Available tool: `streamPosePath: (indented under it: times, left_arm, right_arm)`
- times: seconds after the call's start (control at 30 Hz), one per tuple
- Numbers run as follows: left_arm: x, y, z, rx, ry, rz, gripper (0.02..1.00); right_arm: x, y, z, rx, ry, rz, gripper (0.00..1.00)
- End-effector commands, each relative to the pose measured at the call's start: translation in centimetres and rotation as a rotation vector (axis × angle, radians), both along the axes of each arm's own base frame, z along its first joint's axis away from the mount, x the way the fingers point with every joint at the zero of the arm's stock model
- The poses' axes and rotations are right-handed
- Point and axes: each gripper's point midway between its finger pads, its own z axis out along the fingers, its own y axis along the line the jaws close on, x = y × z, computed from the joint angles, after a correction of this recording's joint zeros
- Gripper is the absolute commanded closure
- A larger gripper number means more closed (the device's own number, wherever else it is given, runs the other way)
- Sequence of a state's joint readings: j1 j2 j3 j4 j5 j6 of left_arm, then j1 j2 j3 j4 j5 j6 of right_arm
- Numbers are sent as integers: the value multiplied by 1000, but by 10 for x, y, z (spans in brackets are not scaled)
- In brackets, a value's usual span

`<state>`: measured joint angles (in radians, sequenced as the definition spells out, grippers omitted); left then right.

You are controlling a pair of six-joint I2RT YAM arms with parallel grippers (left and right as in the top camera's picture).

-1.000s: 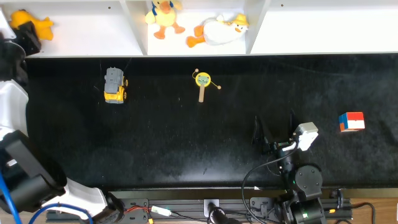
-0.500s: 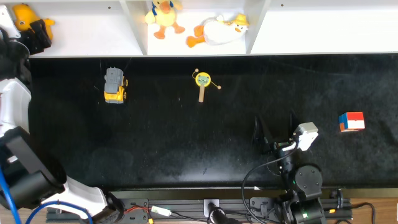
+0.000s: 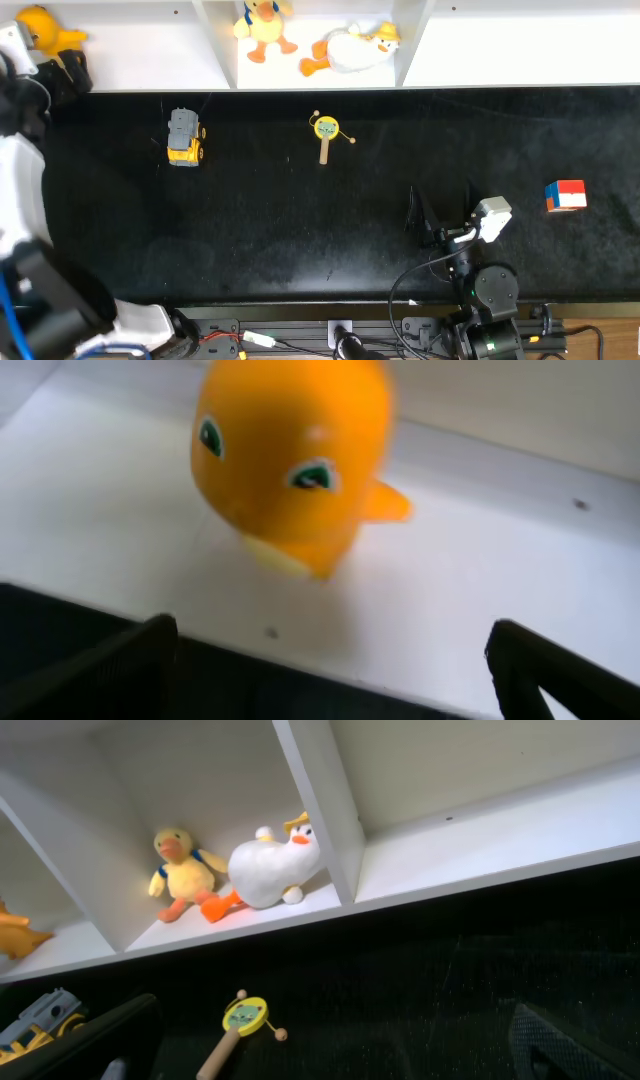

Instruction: Store Toys

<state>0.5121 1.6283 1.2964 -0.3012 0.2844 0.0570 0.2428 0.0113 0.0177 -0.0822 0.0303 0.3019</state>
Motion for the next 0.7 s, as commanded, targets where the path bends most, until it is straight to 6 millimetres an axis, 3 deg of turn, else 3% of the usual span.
streamPosePath:
  times: [0.03,0.27,0.4,0.57,0.7]
  left_arm:
    - [-30,-16,53,81,-37,-40,20]
    - [-79,-57,72,92,19,-149,20]
    - [-93,-84,53,79,114,-263,20]
    - [-88,-124,20,62,180,-403,20]
    - [-79,-143,-3,79,245,-451,20]
  right_arm:
    - [0,2,-4,-6,-1,10,5]
    - [0,2,-4,-6,-1,10,7]
    - [0,2,-4,-6,-1,10,5]
    - [0,2,-4,-6,-1,10,5]
    - [0,2,-4,-6,-1,10,5]
